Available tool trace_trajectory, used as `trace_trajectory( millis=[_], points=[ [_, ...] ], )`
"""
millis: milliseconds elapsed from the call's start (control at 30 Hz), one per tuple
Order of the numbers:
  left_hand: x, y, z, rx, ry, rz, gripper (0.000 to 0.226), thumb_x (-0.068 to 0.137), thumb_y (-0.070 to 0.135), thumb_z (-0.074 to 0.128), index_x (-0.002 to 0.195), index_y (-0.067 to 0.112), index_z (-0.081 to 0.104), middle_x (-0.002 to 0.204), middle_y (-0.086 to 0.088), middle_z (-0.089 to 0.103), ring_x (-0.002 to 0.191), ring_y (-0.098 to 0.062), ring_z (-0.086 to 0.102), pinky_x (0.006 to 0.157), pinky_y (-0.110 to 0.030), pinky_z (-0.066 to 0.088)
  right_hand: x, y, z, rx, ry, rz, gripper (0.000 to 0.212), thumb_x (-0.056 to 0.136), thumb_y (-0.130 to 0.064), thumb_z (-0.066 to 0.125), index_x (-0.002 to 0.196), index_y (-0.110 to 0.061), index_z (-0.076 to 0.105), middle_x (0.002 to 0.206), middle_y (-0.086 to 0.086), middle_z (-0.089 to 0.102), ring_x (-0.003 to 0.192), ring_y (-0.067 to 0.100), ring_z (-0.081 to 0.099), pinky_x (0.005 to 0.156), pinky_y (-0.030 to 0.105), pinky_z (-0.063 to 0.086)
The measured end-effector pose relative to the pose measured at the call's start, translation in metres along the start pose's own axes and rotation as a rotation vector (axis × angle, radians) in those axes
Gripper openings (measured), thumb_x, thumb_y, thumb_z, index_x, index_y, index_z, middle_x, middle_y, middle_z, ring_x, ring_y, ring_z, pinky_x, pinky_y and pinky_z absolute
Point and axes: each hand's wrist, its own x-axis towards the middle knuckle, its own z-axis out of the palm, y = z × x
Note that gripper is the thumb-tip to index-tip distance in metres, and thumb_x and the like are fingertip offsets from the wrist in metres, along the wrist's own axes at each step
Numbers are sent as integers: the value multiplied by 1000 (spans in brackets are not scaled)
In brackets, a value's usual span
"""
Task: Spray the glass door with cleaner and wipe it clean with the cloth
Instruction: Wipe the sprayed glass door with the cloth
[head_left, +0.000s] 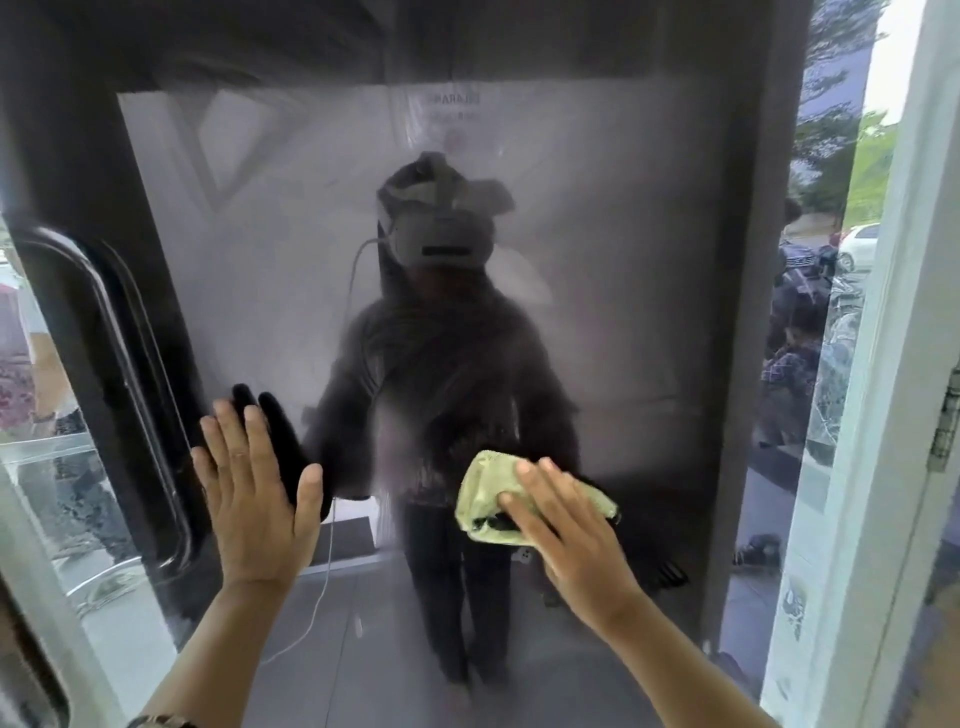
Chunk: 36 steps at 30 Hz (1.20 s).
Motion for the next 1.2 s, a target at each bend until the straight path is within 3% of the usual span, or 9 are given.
trace_trajectory(
  millis=[200, 333, 400, 533, 700, 767, 867, 1033, 1200],
  points=[
    [17, 1, -8, 7, -6, 28, 75, 94, 52, 14, 139, -8, 13, 145, -19, 1, 136, -25, -3, 113, -31, -12, 36, 53, -28, 78, 212, 378, 38, 94, -11, 33, 131, -3, 36, 136, 23, 32, 130, 36, 26, 110, 38, 21],
    [29, -2, -9, 9, 14, 39, 73, 95, 51, 14, 140, -6, 10, 146, -20, 1, 136, -26, -3, 113, -31, -12, 80, 60, -36, 82, 390, 610, 47, 82, 16, 43, 128, 9, 40, 137, 31, 35, 129, 38, 27, 108, 45, 25],
    [33, 0, -6, -2, 16, 39, 73, 95, 51, 13, 140, -5, 7, 146, -19, -1, 136, -26, -4, 113, -31, -13, 92, 54, -34, 53, 373, 531, 48, 79, 19, 43, 125, 9, 45, 133, 32, 40, 126, 42, 33, 105, 46, 29],
    [35, 4, 3, 26, 69, 32, 73, 95, 49, 14, 138, -10, 13, 144, -26, 5, 135, -30, 0, 112, -30, -14, 101, 40, -25, 35, 283, 167, 39, 86, 8, 38, 123, -1, 49, 128, 27, 49, 120, 43, 44, 100, 46, 36],
    [35, 2, 10, 84, 137, 18, 73, 95, 48, 15, 138, -11, 15, 142, -38, 15, 134, -32, 3, 113, -33, -10, 84, 23, -11, 42, 131, -209, 42, 91, 8, 38, 124, -13, 54, 130, 9, 50, 118, 30, 51, 93, 40, 46],
    [35, 2, 11, 96, 149, 26, 73, 95, 48, 16, 138, -10, 15, 141, -39, 16, 134, -32, 3, 113, -33, -9, 68, 23, -8, 18, 52, -316, 40, 95, 4, 34, 121, -15, 58, 129, 5, 53, 118, 26, 53, 94, 36, 44],
    [36, 1, 12, 120, 170, 38, 72, 95, 48, 16, 137, -10, 17, 140, -40, 19, 134, -35, 6, 113, -32, -8, 38, 29, -7, -20, -121, -495, 37, 92, -2, 45, 125, -18, 54, 132, 1, 52, 121, 22, 50, 99, 34, 36],
    [39, -1, 14, 132, 185, 44, 69, 96, 46, 17, 138, -9, 18, 140, -37, 20, 133, -39, 9, 114, -32, -7, -5, 47, -12, -149, -289, -629, 35, 93, -9, 40, 126, -21, 47, 133, -5, 52, 123, 19, 47, 104, 33, 33],
    [36, -3, 16, 149, 183, 53, 68, 96, 45, 17, 138, -8, 17, 141, -35, 20, 134, -37, 8, 114, -33, -6, -12, 58, -19, -241, -292, -681, 34, 97, -8, 33, 122, -23, 50, 137, -3, 48, 120, 18, 51, 106, 38, 27]
  ],
)
